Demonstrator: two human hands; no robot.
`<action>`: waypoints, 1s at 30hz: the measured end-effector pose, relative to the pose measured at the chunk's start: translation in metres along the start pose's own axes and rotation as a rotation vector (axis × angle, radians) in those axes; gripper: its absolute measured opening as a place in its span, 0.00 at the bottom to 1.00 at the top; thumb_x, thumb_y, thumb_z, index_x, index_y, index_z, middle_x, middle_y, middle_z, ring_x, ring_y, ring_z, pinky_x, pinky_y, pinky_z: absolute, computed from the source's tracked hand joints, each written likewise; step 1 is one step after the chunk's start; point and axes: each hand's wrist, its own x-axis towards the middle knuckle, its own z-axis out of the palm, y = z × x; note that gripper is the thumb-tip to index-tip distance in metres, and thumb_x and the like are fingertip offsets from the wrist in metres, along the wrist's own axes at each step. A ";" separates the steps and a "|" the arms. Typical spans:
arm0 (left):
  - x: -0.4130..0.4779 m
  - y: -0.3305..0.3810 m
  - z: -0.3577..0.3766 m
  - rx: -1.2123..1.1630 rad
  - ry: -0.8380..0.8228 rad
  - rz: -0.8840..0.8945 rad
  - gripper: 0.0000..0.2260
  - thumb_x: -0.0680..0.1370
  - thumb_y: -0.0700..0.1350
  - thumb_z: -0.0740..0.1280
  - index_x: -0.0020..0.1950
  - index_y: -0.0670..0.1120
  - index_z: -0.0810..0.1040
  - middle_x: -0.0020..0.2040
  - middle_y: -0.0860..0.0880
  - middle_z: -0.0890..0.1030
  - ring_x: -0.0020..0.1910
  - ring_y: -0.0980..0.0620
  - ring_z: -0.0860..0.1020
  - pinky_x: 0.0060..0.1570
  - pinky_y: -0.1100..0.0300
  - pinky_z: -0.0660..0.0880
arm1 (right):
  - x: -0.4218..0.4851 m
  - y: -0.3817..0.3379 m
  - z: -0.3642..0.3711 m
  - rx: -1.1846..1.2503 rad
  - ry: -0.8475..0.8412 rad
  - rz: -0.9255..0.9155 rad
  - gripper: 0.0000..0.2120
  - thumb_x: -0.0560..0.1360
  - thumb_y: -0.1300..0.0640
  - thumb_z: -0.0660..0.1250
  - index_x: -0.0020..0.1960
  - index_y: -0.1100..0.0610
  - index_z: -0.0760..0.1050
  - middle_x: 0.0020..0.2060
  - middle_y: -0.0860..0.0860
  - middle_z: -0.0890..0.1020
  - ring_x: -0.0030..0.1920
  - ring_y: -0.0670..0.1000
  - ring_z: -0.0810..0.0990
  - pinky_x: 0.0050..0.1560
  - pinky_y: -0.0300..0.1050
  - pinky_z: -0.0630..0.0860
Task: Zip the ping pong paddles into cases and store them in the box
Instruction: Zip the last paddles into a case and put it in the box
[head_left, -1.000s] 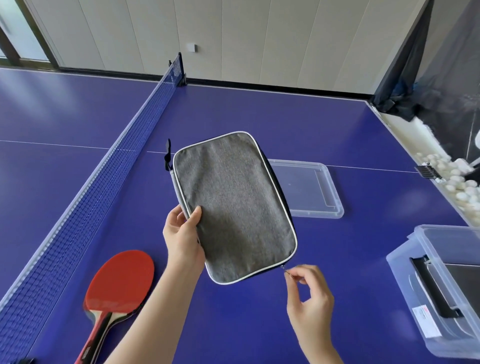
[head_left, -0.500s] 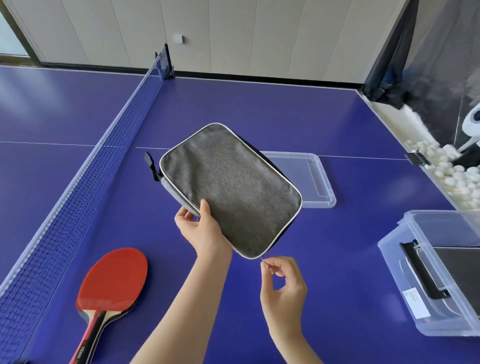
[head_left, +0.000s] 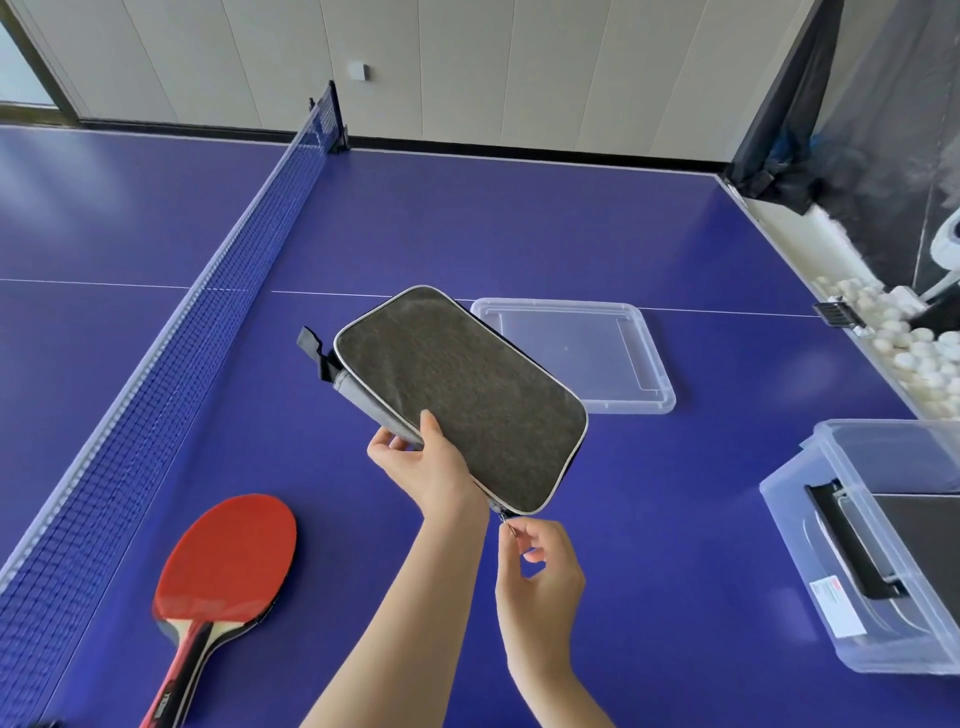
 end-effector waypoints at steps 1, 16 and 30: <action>0.001 0.000 -0.002 0.009 -0.016 0.007 0.11 0.79 0.43 0.66 0.55 0.50 0.65 0.49 0.50 0.71 0.42 0.55 0.71 0.39 0.64 0.71 | 0.000 0.002 -0.001 -0.013 -0.027 -0.003 0.08 0.75 0.60 0.68 0.41 0.48 0.76 0.36 0.44 0.79 0.44 0.43 0.76 0.43 0.29 0.71; 0.038 0.020 -0.072 0.192 -0.595 0.107 0.07 0.77 0.35 0.68 0.50 0.45 0.75 0.45 0.52 0.83 0.45 0.52 0.82 0.44 0.53 0.80 | 0.111 0.021 -0.054 0.150 -0.282 0.351 0.15 0.78 0.51 0.64 0.65 0.50 0.71 0.60 0.45 0.77 0.60 0.43 0.76 0.58 0.39 0.71; 0.058 -0.023 -0.096 0.705 -0.480 0.070 0.26 0.75 0.45 0.72 0.70 0.51 0.67 0.65 0.49 0.72 0.63 0.50 0.73 0.61 0.47 0.74 | 0.086 0.027 -0.051 0.444 -0.405 0.632 0.05 0.79 0.60 0.63 0.52 0.59 0.77 0.45 0.57 0.82 0.45 0.55 0.80 0.47 0.53 0.74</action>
